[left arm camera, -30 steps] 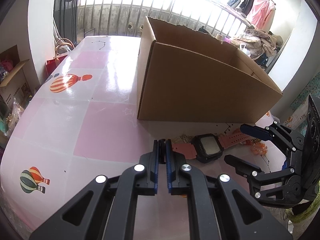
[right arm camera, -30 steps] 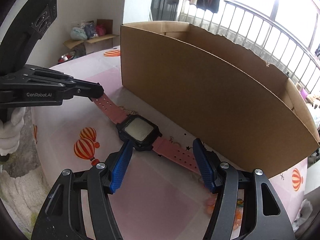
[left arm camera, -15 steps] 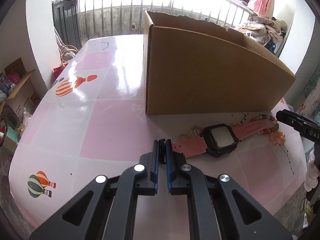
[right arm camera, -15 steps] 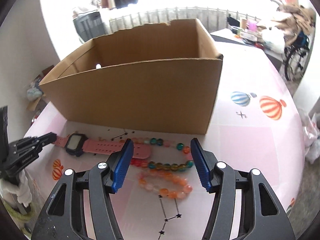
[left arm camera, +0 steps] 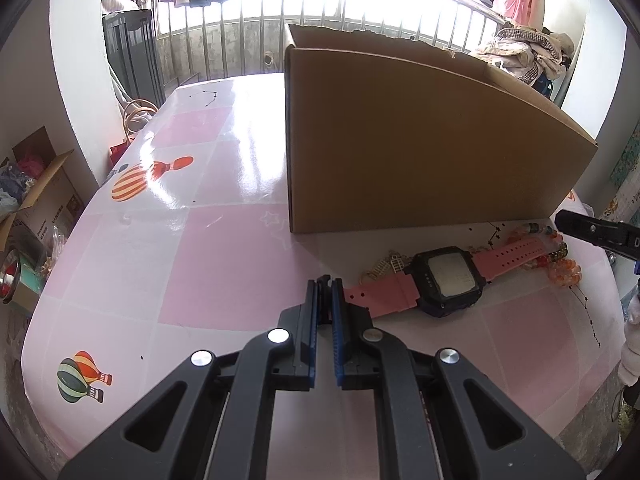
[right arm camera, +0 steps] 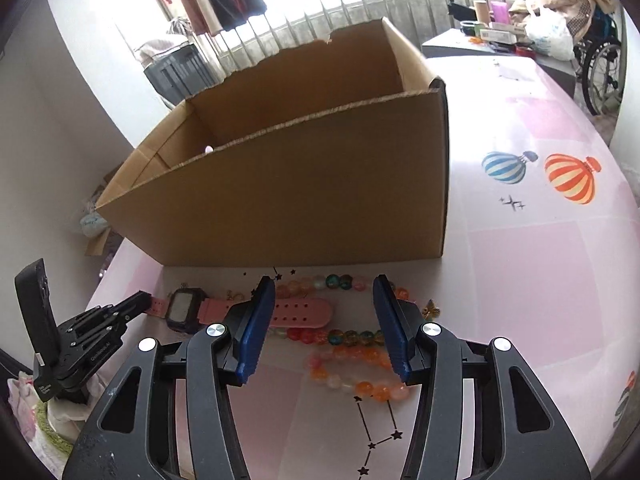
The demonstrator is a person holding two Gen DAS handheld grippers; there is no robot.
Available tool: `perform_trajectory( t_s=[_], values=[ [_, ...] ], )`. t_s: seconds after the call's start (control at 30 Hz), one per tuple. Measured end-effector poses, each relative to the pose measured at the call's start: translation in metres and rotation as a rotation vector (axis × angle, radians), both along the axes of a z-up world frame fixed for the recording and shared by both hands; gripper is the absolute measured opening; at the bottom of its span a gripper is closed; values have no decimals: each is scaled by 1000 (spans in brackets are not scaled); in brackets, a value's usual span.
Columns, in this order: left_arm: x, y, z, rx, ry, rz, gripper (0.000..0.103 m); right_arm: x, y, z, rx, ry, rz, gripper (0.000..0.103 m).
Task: Organize jewelry
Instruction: 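Close the right gripper on the pink watch strap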
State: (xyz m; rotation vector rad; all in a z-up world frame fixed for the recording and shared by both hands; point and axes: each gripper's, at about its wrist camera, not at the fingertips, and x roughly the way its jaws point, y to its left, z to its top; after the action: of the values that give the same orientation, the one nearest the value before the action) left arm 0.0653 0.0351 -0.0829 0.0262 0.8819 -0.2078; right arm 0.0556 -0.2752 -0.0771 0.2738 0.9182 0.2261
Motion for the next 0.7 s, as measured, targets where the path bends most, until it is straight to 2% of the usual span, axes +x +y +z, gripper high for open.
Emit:
perform_trajectory(
  t_s=[0.07,0.1,0.17,0.2,0.3,0.43,0.5,0.57,0.7],
  values=[
    [0,-1,0,1,0,0,6,9,4,-10,-17,56,-2,38],
    [0,-1,0,0,-1,1,6,12,5,-12,-11,67,-7,37],
    [0,1,0,-3,-1,2,6,14,7,-12,14,76,9,25],
    [0,1,-1,-7,0,3,6,14,8,-13,33,85,16,25],
    [-1,4,-1,-29,2,5,6,13,10,-10,34,83,12,24],
    [-1,6,-1,-40,0,6,6,8,-7,-2,179,44,11,24],
    [-1,6,-1,-43,-2,7,6,7,-12,-4,182,53,-5,24],
    [-1,5,-2,-41,-5,8,6,6,-11,-6,162,63,-12,27],
    [-1,5,-3,-42,-8,9,6,2,-11,-3,229,18,-18,35]
  ],
)
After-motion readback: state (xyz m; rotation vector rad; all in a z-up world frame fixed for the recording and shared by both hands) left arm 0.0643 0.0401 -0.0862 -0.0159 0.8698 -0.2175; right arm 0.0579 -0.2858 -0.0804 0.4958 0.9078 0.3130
